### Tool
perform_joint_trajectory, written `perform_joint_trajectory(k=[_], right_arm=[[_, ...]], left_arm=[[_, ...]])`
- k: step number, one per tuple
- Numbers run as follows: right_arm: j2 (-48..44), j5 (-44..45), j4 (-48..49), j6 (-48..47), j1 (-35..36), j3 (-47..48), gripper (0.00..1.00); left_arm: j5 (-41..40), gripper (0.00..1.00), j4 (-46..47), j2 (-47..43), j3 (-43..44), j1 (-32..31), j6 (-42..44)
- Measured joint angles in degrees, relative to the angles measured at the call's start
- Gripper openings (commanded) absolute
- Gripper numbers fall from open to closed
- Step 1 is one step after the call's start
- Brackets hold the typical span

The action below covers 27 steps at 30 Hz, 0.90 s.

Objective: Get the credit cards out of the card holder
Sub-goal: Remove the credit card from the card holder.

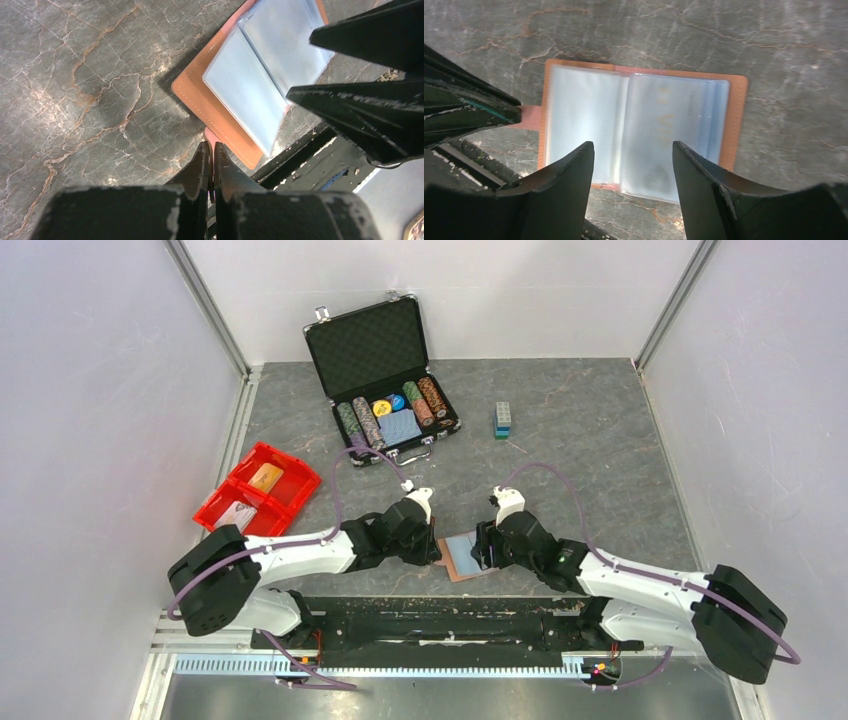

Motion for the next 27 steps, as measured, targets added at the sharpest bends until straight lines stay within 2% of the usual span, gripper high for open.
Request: perform_joint_trajectory(k=[10,27], right_arm=[[0.1,5.5,-5.0,-1.9,0.0,0.9,0.62],[1.3,1.7,-1.9,-1.3,-0.4,0.0,0.61]], left_arm=[[0.5,0.06,1.6,-0.1,-0.8,0.0,0.0],[0.8,0.06,2.3,0.0,-0.8,0.0,0.0]])
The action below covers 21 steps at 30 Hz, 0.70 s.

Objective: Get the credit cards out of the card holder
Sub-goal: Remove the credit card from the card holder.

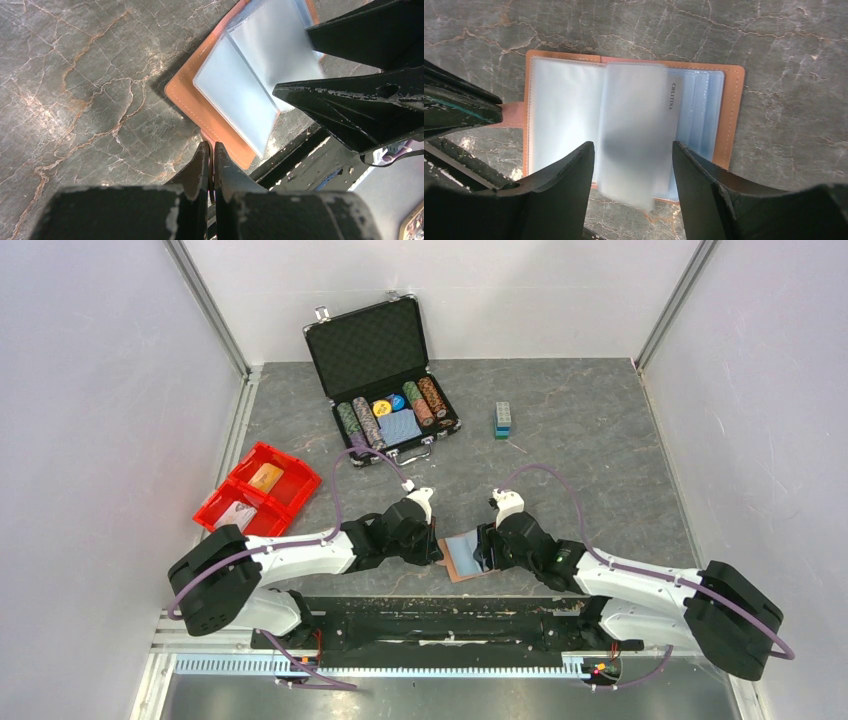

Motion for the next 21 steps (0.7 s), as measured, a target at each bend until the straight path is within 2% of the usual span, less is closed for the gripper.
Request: perform_joint_trajectory(k=[10,15,18,21], right_arm=[[-0.1,-4.0,4.0,1.7,0.0,-1.2,0.60],[-0.8,-5.4,4.8,2.1,0.0,-1.2,0.61],[-2.0,-5.6,4.8,2.1,0.0,-1.2,0.61],[-2.7,-5.9,4.8,2.1,0.0,-1.2,0.60]], left_arm=[[0.1,0.09,0.2,0.0,0.0,0.0,0.0],[-0.3,0.23,-0.2,-0.1,0.0,0.0,0.0],[-1.4,0.36,-1.4,-0.4,0.0,0.0,0.0],[-2.5,0.39,-2.8,-1.4,0.1,0.0,-0.1]])
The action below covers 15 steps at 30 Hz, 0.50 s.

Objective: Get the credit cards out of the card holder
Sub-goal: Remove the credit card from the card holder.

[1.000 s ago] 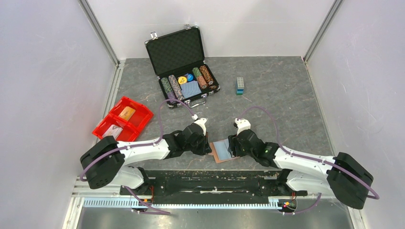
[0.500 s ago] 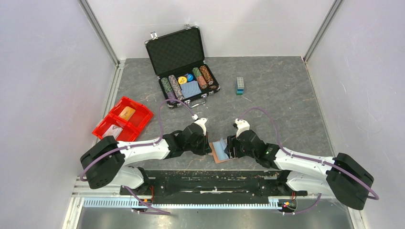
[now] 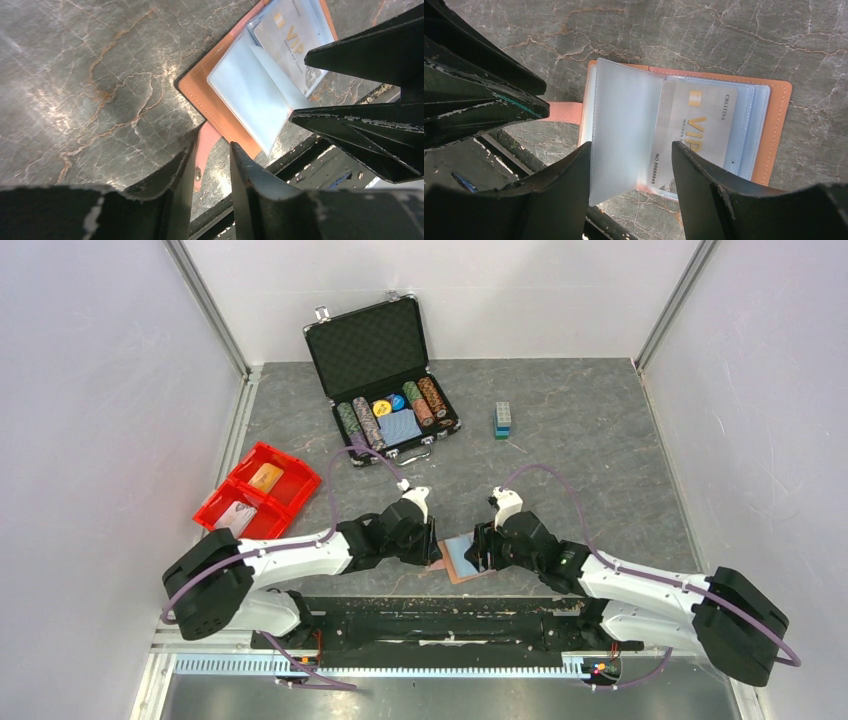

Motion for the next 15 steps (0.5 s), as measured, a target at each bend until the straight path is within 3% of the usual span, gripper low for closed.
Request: perform_joint_trajectory(k=[15], right_arm=[[3.4,-12.9,9.6,4.2,0.0,-2.5,0.56]], left_arm=[[-0.9,0.42,-4.9,-9.4,3.6,0.0,-1.7]])
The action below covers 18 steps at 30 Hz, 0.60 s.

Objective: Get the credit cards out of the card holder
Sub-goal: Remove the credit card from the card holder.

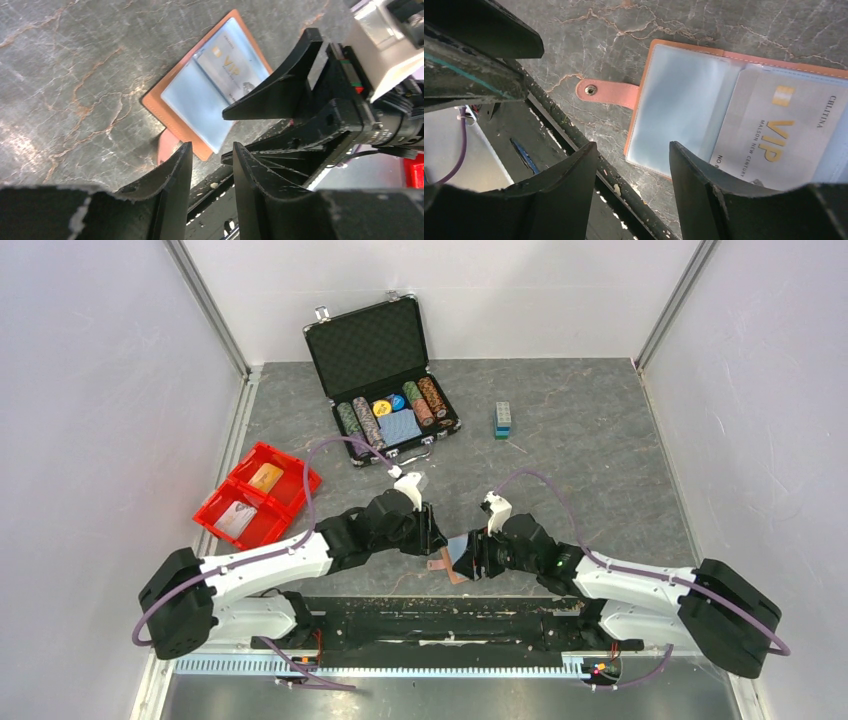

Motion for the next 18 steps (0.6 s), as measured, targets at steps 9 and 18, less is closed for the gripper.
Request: perform_joint_trajectory(k=[9,18], right_arm=[[-8.1,6.2,-8.1,-5.3,-4.6,1.0,0.47],[-5.7,8.4,-13.5,-12.0,-11.5,3.3,0.44]], left_arm=[[4.2,0.40,5.6,3.1,0.0,0.0,-2.9],[5.1,0.40,19.3,13.0,-0.8,0.0,-7.2]])
